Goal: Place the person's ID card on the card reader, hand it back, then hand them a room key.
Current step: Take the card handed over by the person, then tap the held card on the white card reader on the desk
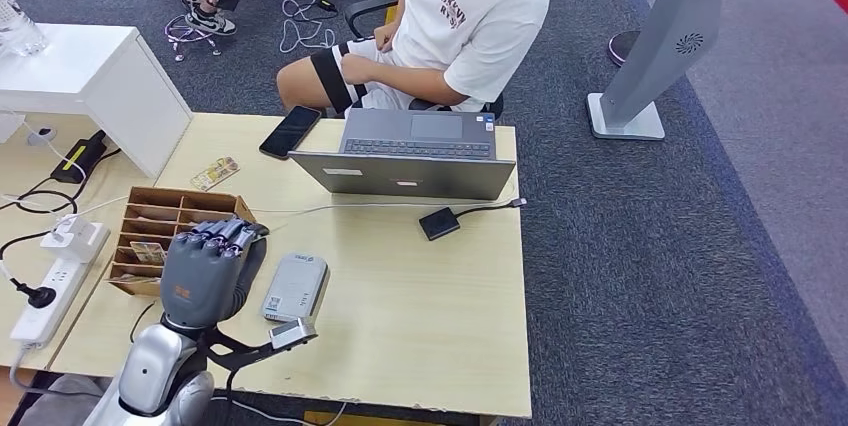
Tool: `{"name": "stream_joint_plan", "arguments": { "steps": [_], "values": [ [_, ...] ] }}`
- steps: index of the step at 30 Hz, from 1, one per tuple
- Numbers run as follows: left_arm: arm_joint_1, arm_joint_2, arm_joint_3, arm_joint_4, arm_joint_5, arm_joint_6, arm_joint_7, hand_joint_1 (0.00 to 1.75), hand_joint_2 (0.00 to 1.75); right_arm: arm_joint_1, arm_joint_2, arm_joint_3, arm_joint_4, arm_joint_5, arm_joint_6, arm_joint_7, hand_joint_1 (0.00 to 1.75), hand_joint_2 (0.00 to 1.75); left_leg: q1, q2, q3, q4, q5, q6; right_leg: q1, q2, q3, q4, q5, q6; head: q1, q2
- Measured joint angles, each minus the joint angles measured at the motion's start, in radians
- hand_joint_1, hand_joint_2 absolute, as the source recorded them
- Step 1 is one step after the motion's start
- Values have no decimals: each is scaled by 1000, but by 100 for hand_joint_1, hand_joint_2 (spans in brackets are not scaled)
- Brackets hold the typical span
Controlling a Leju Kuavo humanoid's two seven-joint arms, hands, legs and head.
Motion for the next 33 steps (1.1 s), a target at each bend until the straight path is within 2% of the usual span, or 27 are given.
{"name": "stream_joint_plan", "arguments": {
  "steps": [10, 19, 33],
  "values": [
    [6, 8, -68, 37, -4, -103, 60, 175, 175, 1, 2, -16, 0, 0, -14, 0, 0, 175, 0, 0, 0, 0, 0, 0, 0, 0, 0, 0, 0, 0, 0, 0],
    [11, 4, -82, 68, -10, -224, 139, 175, 175, 1, 5, -23, 0, 0, -21, 11, 0, 175, 0, 0, 0, 0, 0, 0, 0, 0, 0, 0, 0, 0, 0, 0],
    [28, -4, -85, 146, -14, -292, 187, 175, 175, 1, 6, -23, 0, 6, -29, 19, 0, 175, 0, -1, 0, 0, 0, 0, 0, -1, 0, 0, 0, 0, 0, 0]
  ]
}}
